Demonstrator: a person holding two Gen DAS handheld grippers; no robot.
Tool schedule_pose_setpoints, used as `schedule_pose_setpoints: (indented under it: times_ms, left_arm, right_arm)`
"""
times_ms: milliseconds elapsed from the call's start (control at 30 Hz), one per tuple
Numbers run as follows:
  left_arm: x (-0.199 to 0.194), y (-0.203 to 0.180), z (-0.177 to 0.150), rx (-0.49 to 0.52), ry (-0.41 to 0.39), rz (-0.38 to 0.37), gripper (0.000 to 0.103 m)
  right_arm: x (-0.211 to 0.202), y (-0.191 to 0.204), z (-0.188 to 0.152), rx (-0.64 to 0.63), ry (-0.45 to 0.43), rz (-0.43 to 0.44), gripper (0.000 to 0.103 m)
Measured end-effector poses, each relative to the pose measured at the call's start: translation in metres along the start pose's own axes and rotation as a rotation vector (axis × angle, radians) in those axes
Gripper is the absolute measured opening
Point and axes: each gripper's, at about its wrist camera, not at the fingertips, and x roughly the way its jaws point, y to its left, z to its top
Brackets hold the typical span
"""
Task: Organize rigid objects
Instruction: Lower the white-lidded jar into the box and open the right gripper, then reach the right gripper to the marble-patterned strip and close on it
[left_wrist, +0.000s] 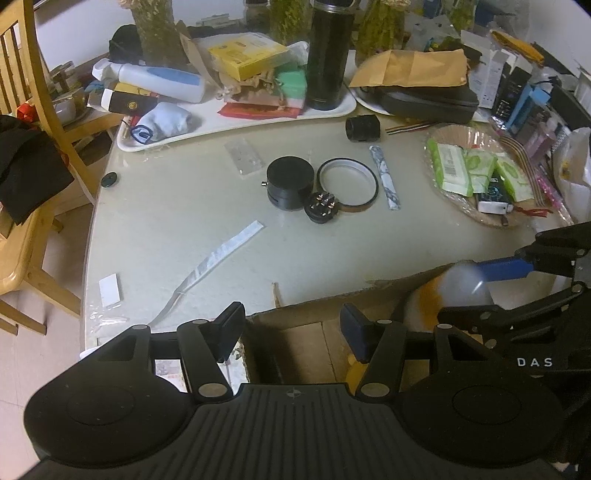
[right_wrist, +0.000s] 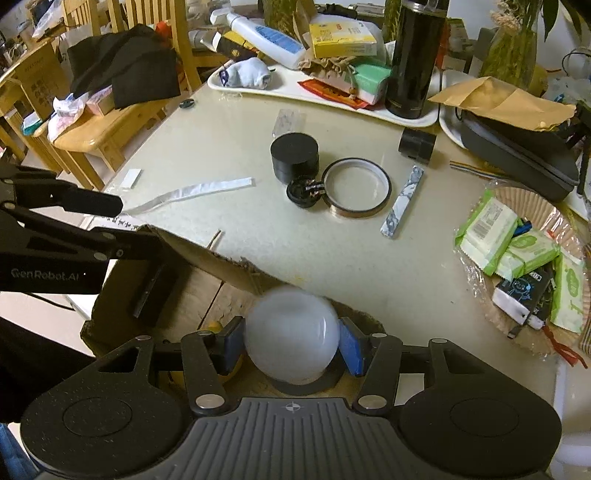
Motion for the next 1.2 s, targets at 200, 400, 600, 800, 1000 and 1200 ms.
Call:
schedule_pose_setpoints:
  times_ms: [200,400,600,800,1000,1200]
  left_arm:
    - [0.000,0.001,0.000,-0.004,-0.003,0.005,0.056]
    - [0.001,0.003,0.000,-0.011,-0.004,0.015,0.056]
    - [0.000,0.004,0.001,-0.021,-0.007,0.025,0.056]
    - [-0.001,0.007,0.002,-0.039,-0.021,0.026,0.056]
    - [-0.005,0.009,0.005,-0.069,-0.052,0.022,0.059]
    - [-0.010,0.011,0.009,-0.108,-0.083,0.029,0.073]
  right_arm:
    - [-0.005,-0.006,0.004,0.030,-0.031,-0.003,0.080]
    - [-0.006,-0.011,0.006,0.062,-0.039,-0.012,0.090]
    - [-0.007,-0.019,0.009,0.121,-0.056,-0.025,0.099]
    - [-0.008,-0.031,0.014,0.188,-0.083,-0.045,0.103]
    - [-0.007,-0.038,0.019,0.204,-0.098,-0.076,0.103]
    - [-0.006,-0.051,0.032,0.170,-0.130,-0.125,0.103]
